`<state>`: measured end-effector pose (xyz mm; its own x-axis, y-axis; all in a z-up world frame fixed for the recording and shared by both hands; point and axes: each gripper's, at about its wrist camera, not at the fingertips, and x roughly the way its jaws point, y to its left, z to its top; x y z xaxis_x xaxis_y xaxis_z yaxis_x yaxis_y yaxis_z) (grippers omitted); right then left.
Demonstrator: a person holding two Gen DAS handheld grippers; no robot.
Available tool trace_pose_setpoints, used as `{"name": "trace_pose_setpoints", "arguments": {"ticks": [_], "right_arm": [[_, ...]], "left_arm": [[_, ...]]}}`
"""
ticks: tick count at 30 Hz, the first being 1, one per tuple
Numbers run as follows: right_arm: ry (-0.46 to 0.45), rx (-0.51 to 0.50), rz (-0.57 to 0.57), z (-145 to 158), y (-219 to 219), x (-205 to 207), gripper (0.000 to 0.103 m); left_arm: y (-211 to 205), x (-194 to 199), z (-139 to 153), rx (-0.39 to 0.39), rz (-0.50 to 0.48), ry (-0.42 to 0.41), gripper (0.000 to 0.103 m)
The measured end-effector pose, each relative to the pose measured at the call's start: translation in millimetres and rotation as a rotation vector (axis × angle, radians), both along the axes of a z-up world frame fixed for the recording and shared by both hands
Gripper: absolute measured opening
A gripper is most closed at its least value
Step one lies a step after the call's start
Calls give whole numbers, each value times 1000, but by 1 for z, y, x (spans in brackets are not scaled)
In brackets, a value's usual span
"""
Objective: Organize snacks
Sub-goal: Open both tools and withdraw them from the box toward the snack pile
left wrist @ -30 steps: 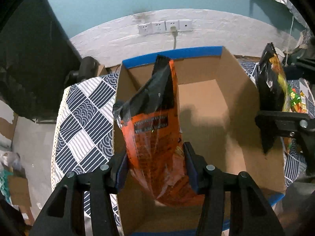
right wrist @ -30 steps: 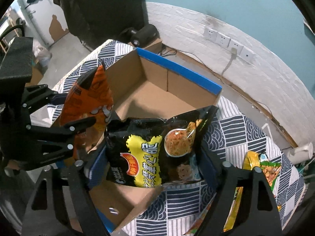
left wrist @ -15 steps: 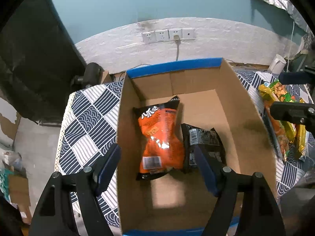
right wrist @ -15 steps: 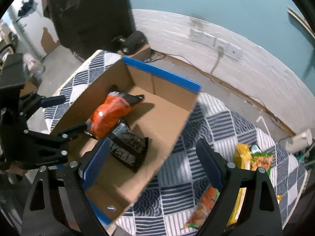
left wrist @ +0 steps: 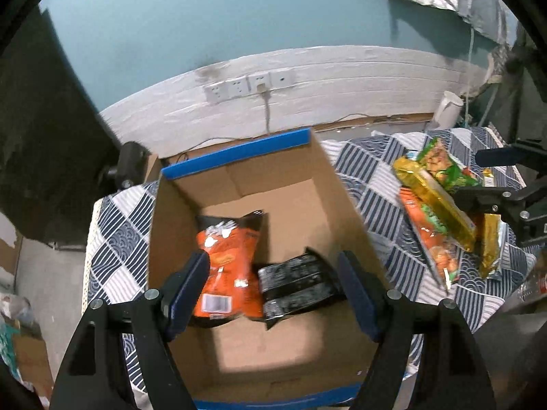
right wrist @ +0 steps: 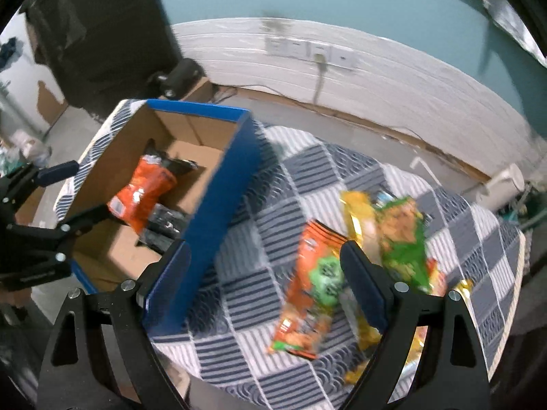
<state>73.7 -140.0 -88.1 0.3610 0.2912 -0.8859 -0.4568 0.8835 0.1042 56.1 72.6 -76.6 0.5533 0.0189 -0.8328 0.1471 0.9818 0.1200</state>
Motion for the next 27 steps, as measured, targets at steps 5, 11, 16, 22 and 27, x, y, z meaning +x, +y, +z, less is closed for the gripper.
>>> {"name": "trace_pose_setpoints", "arguments": {"ticks": [5,11,16,22,27], "right_arm": [[19,-2,-71,-2,-38,-4,89],[10,2,-135,1,-80,-11,89],[15,7,-190,-2,-112,-16,89],[34,11,-265,-14,-150,-19,89],[75,19,-315,-32,-173,-17,89]], "left_arm": [[-25,0,4,-8,-46,-2,79],[-60,2,3,-8,-101,15,79],[-90,2,3,9,-146,23,79],[-121,5,-8,15,-184,59,80],[-138,7,-19,23,-207,92,80]]}}
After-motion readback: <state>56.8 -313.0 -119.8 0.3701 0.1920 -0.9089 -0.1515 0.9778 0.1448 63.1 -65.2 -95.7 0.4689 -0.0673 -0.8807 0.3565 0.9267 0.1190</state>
